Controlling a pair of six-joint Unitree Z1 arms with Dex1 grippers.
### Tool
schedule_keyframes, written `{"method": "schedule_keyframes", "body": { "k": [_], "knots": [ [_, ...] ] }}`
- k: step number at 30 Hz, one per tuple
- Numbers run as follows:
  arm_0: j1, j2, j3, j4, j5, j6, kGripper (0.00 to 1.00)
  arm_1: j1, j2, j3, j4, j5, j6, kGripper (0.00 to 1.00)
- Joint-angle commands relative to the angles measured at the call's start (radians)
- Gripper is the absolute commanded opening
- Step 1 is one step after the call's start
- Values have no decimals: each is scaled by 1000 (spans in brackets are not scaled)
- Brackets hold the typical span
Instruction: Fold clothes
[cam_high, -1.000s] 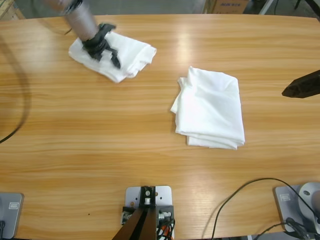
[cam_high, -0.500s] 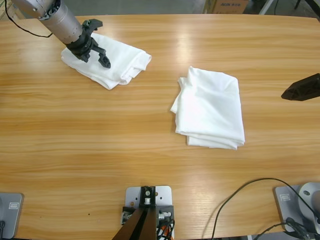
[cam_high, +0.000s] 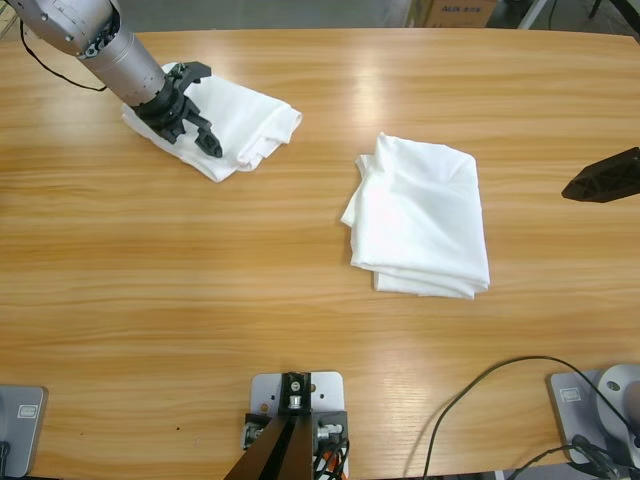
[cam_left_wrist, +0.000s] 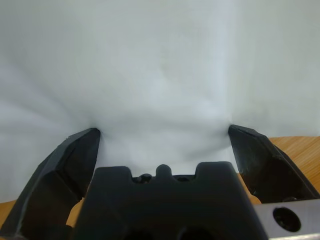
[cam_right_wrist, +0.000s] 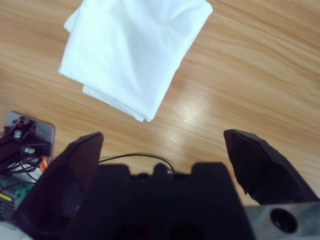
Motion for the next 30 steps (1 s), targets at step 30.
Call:
{"method": "schedule_keyframes", "body": {
  "k": [30],
  "knots": [
    [-209, -193, 494, -78, 17, 810, 1000, -11, -107, 93, -7, 91, 43, 1000]
  ]
}}
